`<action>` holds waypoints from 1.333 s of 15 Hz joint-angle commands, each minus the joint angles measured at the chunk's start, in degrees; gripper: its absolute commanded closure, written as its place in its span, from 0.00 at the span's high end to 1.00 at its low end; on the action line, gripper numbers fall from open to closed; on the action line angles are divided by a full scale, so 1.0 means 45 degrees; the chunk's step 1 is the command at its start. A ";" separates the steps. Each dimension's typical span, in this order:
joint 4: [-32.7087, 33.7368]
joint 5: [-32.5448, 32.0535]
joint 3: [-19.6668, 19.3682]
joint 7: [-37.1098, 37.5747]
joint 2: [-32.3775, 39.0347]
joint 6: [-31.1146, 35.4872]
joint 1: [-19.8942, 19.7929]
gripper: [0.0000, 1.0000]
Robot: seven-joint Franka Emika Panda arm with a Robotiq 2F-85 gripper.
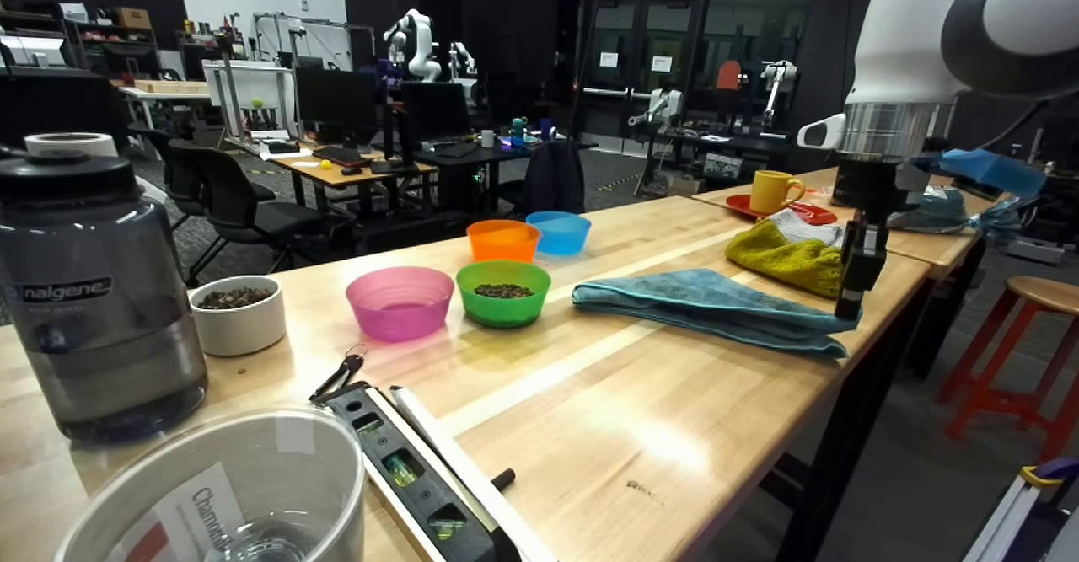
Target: Fold the blue towel
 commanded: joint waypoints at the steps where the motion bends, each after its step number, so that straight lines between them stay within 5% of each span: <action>1: 0.0021 -0.0338 -0.0069 0.0203 -0.0681 -0.0806 -0.0125 0.00; 4: 0.0022 -0.0197 -0.0034 0.0264 -0.0788 -0.1024 -0.0011 0.00; 6: 0.0021 -0.0133 0.0006 0.0329 -0.0812 -0.1143 0.0048 0.28; 17: 0.0003 0.0572 -0.0350 0.1538 -0.1557 -0.1289 -0.0294 0.98; 20: 0.0021 0.1378 -0.0580 0.2286 -0.1410 -0.1343 -0.0581 1.00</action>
